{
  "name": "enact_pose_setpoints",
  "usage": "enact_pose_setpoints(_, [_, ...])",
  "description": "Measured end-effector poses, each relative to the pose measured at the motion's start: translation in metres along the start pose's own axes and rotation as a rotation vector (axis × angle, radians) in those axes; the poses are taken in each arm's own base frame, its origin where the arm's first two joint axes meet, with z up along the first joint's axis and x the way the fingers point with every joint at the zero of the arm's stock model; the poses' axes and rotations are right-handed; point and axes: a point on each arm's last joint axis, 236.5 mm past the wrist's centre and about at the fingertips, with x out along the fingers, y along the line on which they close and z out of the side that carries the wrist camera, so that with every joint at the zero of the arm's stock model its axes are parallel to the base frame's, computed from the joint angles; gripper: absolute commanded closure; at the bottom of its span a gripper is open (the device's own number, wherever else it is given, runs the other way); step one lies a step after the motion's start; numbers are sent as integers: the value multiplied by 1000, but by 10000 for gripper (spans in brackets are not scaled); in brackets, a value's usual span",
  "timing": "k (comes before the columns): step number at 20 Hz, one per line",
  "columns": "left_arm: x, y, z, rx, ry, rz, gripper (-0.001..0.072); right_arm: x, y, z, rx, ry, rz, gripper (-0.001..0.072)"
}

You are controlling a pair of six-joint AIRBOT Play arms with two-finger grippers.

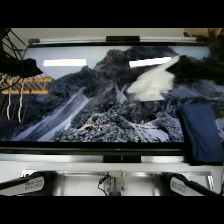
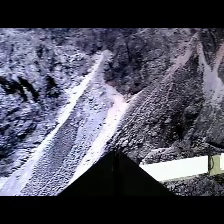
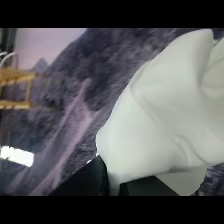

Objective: Fold the shirts.

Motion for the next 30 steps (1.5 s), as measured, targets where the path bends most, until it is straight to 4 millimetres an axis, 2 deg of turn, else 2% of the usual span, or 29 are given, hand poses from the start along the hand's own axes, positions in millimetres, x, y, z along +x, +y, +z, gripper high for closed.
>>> enact_pose_setpoints(3, [0,-8,1,5,-5,-33,679,-82,-53,8,42,-99,-221,666])
enact_pose_setpoints(6, [0,-15,1,12,-7,-53,679,-146,-105,-3,123,-143,-418,666])
enact_pose_setpoints(8, [0,-19,1,18,-8,-64,679,-178,-135,-15,189,-152,-524,666])
enact_pose_setpoints(11, [0,-23,1,29,-8,-72,679,-212,-162,-29,264,-162,-619,666])
enact_pose_setpoints(14, [0,-27,1,40,-7,-79,679,-229,-178,-46,309,-134,-694,666])
enact_pose_setpoints(16, [0,-28,1,43,-6,-81,679,-236,-192,-69,355,-65,-755,665])
enact_pose_setpoints(21, [1,-32,0,52,-4,-86,679,-241,-230,-166,527,195,-917,665])
enact_pose_setpoints(22, [1,-32,0,52,-4,-86,679,-240,-237,-185,557,235,-941,631])
enact_pose_setpoints(23, [1,-32,0,54,-4,-87,679,-235,-242,-198,581,258,-953,381])
enact_pose_setpoints(24, [2,-33,0,56,-4,-87,679,-229,-249,-209,604,263,-960,61])
enact_pose_setpoints(25, [2,-33,0,57,-3,-89,679,-222,-254,-219,622,269,-959,38])
enact_pose_setpoints(27, [3,-36,0,61,-2,-92,679,-209,-263,-235,652,279,-957,38])
enact_pose_setpoints(29, [3,-37,-1,63,0,-94,680,-211,-269,-242,657,284,-985,38])
enact_pose_setpoints(30, [4,-38,-1,65,1,-95,681,-216,-271,-238,644,270,-1008,39])
